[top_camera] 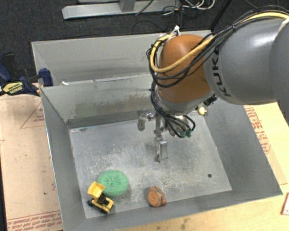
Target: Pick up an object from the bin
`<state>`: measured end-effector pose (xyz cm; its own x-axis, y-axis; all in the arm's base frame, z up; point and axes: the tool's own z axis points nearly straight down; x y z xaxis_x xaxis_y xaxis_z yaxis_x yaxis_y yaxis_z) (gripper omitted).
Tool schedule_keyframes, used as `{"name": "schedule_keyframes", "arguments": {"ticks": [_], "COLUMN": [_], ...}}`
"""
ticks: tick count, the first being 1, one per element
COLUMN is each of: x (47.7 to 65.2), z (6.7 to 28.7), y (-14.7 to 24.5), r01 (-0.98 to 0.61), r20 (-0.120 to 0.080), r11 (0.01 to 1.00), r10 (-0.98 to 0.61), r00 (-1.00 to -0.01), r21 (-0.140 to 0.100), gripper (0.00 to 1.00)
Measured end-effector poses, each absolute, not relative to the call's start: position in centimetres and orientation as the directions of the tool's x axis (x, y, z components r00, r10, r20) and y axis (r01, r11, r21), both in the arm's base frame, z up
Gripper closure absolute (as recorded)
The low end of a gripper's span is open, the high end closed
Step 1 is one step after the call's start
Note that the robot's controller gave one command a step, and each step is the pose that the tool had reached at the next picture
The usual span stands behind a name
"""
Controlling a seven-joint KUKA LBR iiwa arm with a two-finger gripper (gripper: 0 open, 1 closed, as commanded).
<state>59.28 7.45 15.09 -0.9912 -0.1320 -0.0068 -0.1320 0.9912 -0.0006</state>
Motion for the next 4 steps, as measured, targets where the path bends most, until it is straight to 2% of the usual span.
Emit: {"name": "schedule_keyframes", "arguments": {"ticks": [1,2,3,4], "x": [57.6,57.8,55.7,54.1], "z": [12.2,12.3,9.1,7.3], "y": [8.6,10.1,13.6,14.8], "r01": [0.013,-0.061,-0.299,-0.331], "r20": [0.003,-0.001,-0.006,0.003], "r11": [1.000,0.998,0.954,0.944], "r10": [0.013,-0.061,-0.299,-0.331], "r00": [-1.000,-0.998,-0.954,-0.944], "r21": [0.003,0.000,0.000,0.003], "gripper": [0.00,0.00,0.00,0.00]}}
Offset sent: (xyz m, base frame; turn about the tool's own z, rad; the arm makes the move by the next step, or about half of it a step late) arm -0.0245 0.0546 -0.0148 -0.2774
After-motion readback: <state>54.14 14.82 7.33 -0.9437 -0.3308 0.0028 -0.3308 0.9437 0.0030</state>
